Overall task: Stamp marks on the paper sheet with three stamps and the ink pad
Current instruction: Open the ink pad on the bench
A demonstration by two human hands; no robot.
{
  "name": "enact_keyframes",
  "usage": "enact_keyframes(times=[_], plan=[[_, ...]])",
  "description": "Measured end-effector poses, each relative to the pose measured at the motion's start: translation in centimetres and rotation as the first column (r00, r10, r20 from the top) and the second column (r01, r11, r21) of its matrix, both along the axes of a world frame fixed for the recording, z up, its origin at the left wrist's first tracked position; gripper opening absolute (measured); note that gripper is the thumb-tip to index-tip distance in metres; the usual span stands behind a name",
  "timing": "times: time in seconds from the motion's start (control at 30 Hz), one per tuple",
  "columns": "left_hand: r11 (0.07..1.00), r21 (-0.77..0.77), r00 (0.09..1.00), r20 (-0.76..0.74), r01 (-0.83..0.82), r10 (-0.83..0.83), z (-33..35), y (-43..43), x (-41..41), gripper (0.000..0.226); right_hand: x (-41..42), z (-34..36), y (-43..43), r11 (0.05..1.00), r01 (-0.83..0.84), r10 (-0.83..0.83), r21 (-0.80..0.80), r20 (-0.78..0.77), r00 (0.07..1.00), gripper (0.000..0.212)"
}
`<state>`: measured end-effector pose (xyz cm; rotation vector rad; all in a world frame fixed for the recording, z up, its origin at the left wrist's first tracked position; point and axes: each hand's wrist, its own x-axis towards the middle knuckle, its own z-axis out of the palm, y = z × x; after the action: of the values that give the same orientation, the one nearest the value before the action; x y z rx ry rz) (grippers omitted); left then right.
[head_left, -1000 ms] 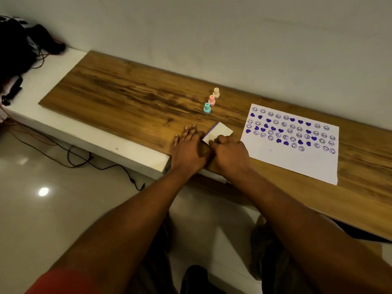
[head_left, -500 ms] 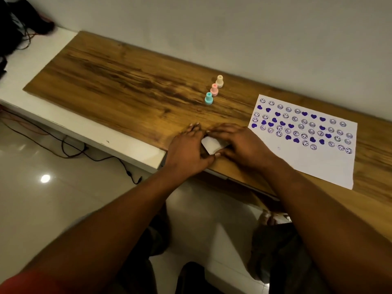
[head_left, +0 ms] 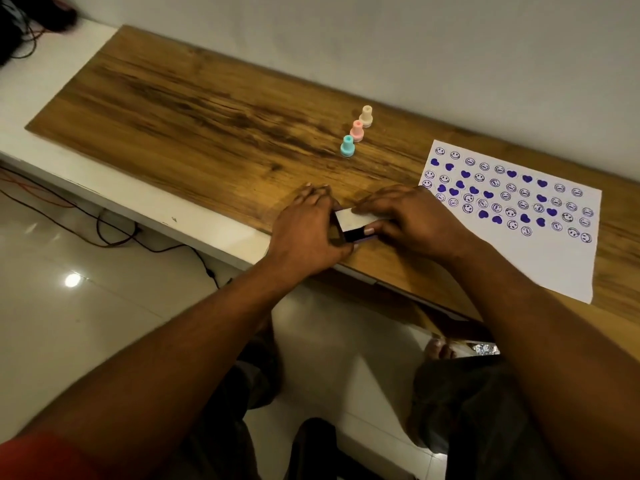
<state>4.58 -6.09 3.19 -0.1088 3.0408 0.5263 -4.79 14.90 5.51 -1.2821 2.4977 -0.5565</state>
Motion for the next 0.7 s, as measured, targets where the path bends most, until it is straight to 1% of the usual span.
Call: enact_keyframes(times=[0.17, 0.3, 0.4, 0.5, 0.57, 0.7], plan=[[1.0, 0.008, 1.0, 0.015, -0.018, 0.018, -0.1, -0.2, 0.3, 0.085, 0.3, 0.1, -0.8, 0.994, 0.077, -0.077, -0.075, -0.002, 0.997, 0.04], [1.0, -0.002, 0.999, 0.048, -0.027, 0.027, 0.2, -0.3, 0.2, 0.096, -0.4, 0.2, -1.3, 0.99, 0.1, -0.1, -0.095, 0.012, 0.995, 0.038], [0.999, 0.005, 0.997, 0.071, -0.038, 0.038, 0.2, -0.1, 0.2, 0.108, -1.2, 0.3, -1.7, 0.988, 0.134, -0.134, -0.081, 0.006, 0.991, 0.031], [0.999, 0.023, 0.995, 0.087, -0.046, 0.043, 0.1, -0.2, 0.2, 0.114, -1.8, 0.3, -2.2, 0.985, 0.151, -0.153, -0.08, -0.014, 0.988, 0.03], [0.999, 0.025, 0.995, 0.093, -0.047, 0.044, 0.0, -0.3, 0.2, 0.115, -2.2, 0.3, -2.6, 0.984, 0.169, -0.17, -0.054, -0.016, 0.985, 0.032], [0.999, 0.015, 0.995, 0.092, -0.048, 0.046, -0.1, -0.2, 0.1, 0.109, -2.9, 0.0, -3.0, 0.974, 0.225, -0.223, 0.013, -0.071, 0.972, 0.037]])
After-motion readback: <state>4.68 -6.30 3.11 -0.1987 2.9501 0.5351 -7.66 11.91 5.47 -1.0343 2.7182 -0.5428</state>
